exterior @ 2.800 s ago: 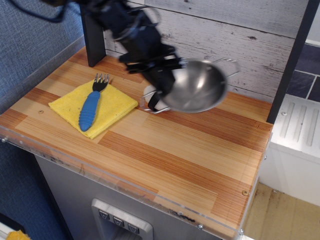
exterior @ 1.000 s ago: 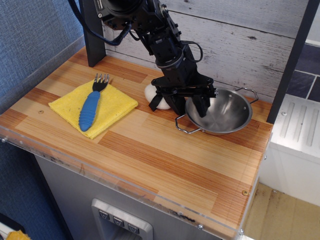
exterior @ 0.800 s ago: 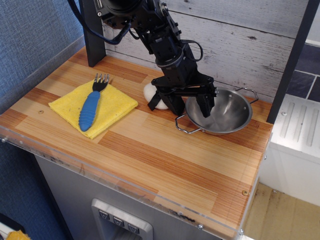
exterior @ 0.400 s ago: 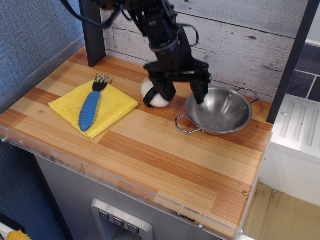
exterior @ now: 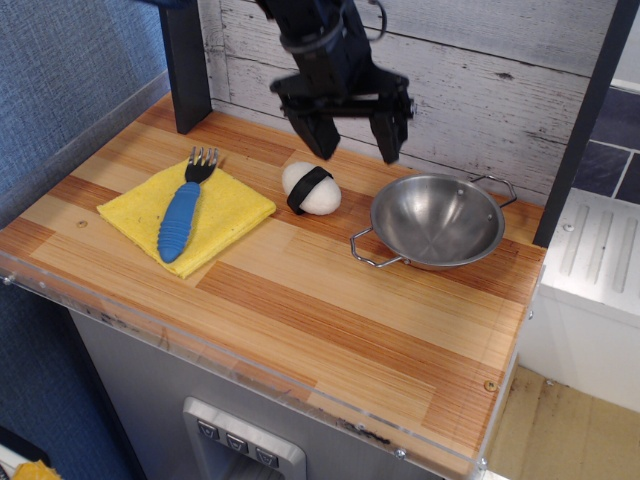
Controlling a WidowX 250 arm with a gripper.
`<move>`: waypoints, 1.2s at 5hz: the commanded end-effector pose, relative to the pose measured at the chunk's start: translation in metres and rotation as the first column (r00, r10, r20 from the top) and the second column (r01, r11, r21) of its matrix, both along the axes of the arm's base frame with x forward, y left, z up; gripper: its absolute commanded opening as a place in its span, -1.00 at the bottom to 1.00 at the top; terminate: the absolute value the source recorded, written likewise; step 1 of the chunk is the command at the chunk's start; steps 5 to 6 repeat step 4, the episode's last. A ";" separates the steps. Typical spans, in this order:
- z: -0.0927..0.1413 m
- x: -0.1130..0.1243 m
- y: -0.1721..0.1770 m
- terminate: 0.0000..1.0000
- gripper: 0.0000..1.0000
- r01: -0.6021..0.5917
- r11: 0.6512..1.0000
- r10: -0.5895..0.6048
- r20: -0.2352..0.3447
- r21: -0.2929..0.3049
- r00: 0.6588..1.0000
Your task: Place the colander on the back right corner of the table
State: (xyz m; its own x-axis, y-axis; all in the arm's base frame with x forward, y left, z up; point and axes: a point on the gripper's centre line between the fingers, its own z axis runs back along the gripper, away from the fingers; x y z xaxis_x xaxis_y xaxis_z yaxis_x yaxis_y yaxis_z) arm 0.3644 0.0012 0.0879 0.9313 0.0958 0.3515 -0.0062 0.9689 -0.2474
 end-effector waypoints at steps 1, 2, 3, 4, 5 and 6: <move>0.062 -0.015 0.012 -1.00 1.00 -0.011 0.997 0.002 0.137 0.071 0.991; 0.062 -0.015 0.012 -1.00 1.00 -0.011 0.997 0.002 0.137 0.071 0.991; 0.062 -0.015 0.012 -1.00 1.00 -0.011 0.997 0.002 0.137 0.071 0.991; 0.062 -0.015 0.012 1.00 1.00 -0.011 0.997 0.002 0.137 0.071 0.991; 0.062 -0.015 0.012 1.00 1.00 -0.011 0.997 0.002 0.137 0.071 0.991; 0.062 -0.015 0.012 1.00 1.00 -0.011 0.997 0.002 0.137 0.071 0.991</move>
